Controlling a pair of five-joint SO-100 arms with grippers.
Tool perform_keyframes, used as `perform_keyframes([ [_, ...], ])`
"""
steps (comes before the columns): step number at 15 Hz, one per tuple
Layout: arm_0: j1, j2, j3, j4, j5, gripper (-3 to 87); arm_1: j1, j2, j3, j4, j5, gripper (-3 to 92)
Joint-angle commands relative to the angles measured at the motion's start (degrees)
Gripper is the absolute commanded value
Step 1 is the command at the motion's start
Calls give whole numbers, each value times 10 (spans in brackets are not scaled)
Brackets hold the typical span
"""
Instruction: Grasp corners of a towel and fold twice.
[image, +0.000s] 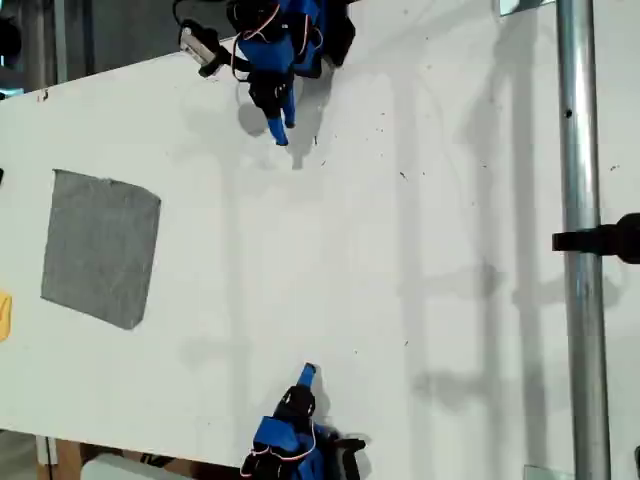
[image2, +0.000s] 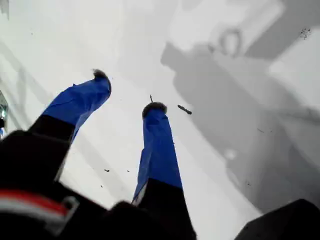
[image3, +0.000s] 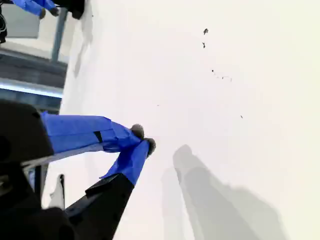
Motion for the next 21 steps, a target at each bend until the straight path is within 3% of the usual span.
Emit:
perform_keyframes([
  [1,-31,2,4,1,-336,-26,17,-1,-7,11,-8,191],
  [5,-46,2,4,4,-373,-27,-9,-1,-1,3,-11,100],
  [7,-48,2,4,4,-377,-20,-1,-1,-3,-5,-11,-3],
  [12,-57,2,4,-5,-420,-27,-18,-1,-16,16,-6,-3],
  [15,-56,2,-22,-48,-403,-29,-45,-2,-31,-33,-2,-3],
  [18,-75,-58,-91,-90,-378,-30,-37,-253,-160,-138,-55,-3],
  [21,-111,-358,-296,-146,-290,-30,4,-513,-322,-221,-147,-3],
])
